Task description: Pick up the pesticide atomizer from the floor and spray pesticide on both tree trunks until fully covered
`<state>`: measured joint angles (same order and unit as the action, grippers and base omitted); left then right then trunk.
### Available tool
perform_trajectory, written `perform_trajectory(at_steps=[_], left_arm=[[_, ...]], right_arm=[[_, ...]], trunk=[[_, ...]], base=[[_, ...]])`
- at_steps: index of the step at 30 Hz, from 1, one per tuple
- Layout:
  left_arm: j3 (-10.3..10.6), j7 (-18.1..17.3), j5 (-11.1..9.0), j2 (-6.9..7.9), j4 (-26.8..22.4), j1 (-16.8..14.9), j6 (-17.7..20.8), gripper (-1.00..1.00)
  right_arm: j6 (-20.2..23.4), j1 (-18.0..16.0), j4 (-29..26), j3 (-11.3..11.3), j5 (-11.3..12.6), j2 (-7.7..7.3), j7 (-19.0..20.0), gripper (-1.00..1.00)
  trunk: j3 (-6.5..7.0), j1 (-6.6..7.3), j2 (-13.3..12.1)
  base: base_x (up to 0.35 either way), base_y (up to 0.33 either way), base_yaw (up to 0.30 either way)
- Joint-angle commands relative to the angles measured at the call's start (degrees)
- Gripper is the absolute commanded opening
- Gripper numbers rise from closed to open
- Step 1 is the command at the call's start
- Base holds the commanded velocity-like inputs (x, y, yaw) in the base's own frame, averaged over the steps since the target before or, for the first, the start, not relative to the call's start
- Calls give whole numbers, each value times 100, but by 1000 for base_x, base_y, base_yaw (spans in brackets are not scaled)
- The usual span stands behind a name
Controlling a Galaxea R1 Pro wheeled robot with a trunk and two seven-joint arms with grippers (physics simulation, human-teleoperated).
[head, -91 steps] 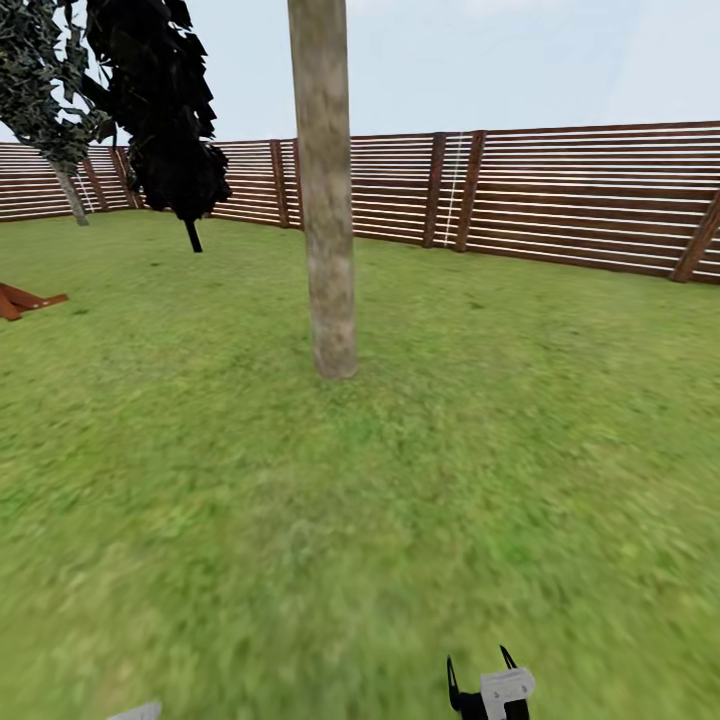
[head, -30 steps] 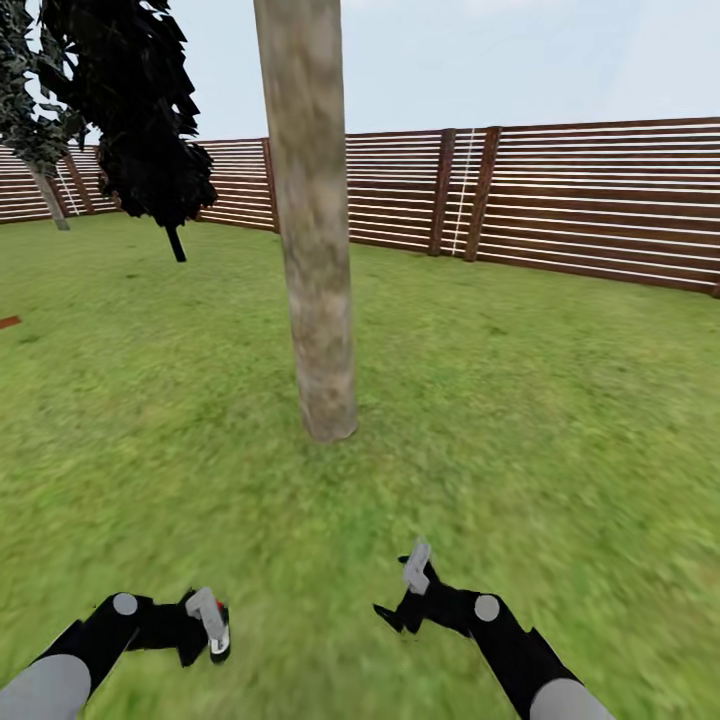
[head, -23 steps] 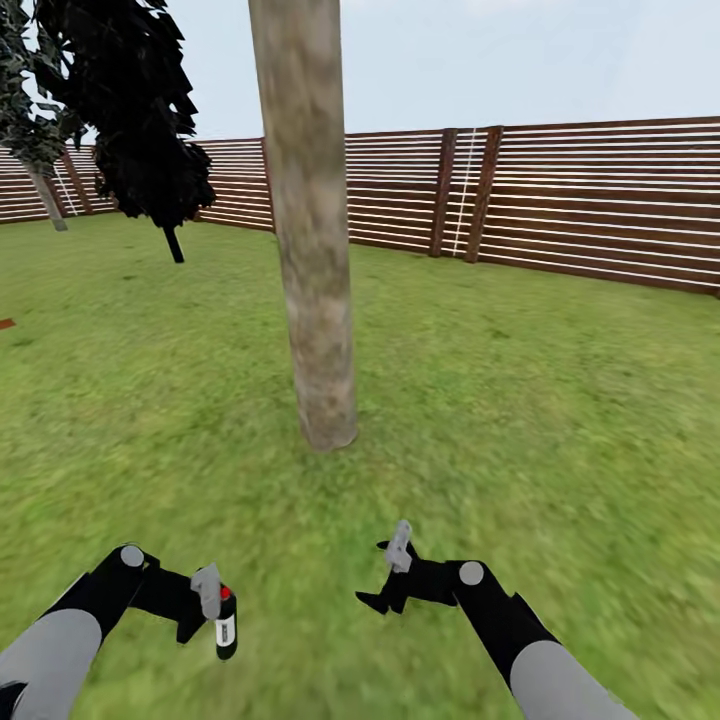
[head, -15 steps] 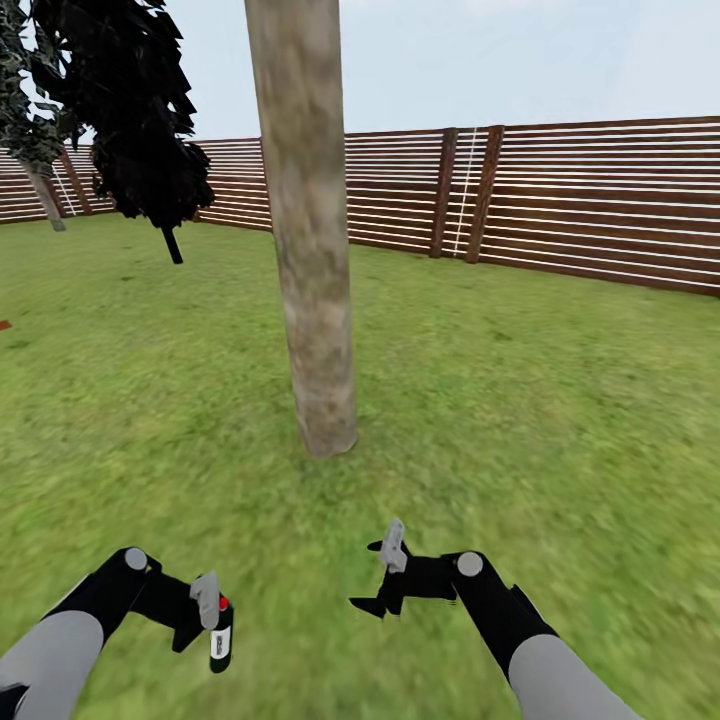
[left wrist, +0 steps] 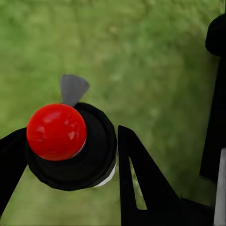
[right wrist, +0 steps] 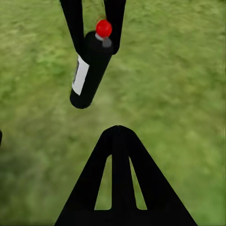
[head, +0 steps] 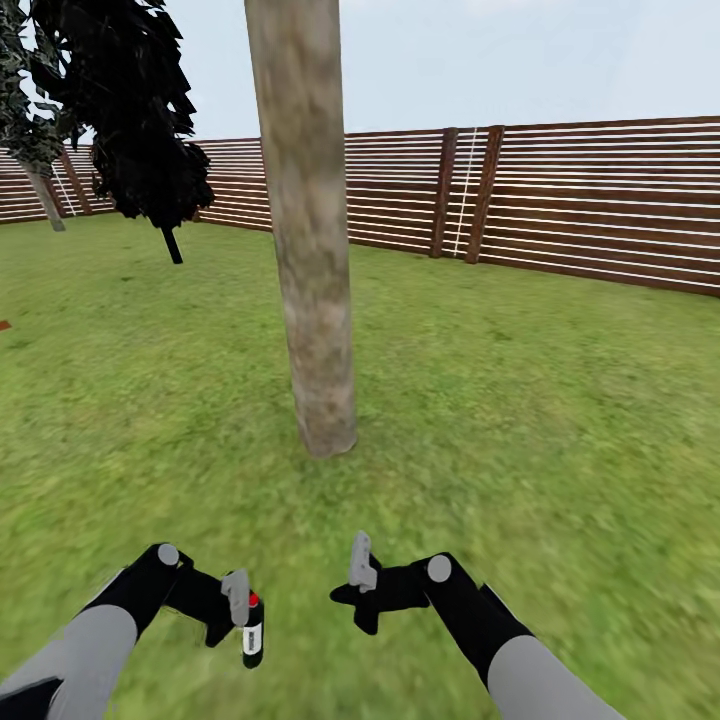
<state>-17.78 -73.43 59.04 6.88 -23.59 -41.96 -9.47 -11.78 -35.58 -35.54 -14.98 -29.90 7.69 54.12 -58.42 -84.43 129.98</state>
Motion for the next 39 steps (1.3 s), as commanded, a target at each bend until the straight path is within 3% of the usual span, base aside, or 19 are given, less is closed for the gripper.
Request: perform_trajectory(at_steps=[1, 3, 4, 5, 8, 17, 22, 39], left_arm=[[-40, -13, 63, -84, -4, -3, -67, -100], [129, -14, 67, -252, -48, -4, -62, -100], [314, -16, 65, -342, -156, -5, -49, -100], [532, -13, 66, -530, -273, -5, -40, -100], [663, -6, 72, -685, -301, -5, -37, -100], [884, -36, 55, -783, -368, 2, -71, -100], [885, -40, 10, -808, -365, 4, -84, -100], [886, -40, 3, -1112, -366, 13, -113, -100]], right_arm=[[-44, -2, -10, 1, -60, 3, 2, -100], [-44, -2, -13, -4, -60, 4, 2, -100], [-44, -2, -14, -4, -60, 3, 0, -100], [-44, -2, -20, -5, -61, 3, 0, -100], [-44, -2, -22, -5, -62, -3, -2, -100], [-44, -2, -16, -5, -74, -6, -7, -100], [-44, -2, -10, -5, -81, -13, -7, -100], [-44, -2, -5, 4, -86, -54, -25, -100]], trunk=[[-5, 1, 2], [-5, 1, 2], [-5, 1, 2], [-5, 1, 2], [-5, 1, 2], [-5, 1, 2], [-5, 1, 2], [-5, 1, 2]], base=[[0, 0, 0], [0, 0, 0], [0, 0, 0], [0, 0, 0], [0, 0, 0], [0, 0, 0], [0, 0, 0], [0, 0, 0]])
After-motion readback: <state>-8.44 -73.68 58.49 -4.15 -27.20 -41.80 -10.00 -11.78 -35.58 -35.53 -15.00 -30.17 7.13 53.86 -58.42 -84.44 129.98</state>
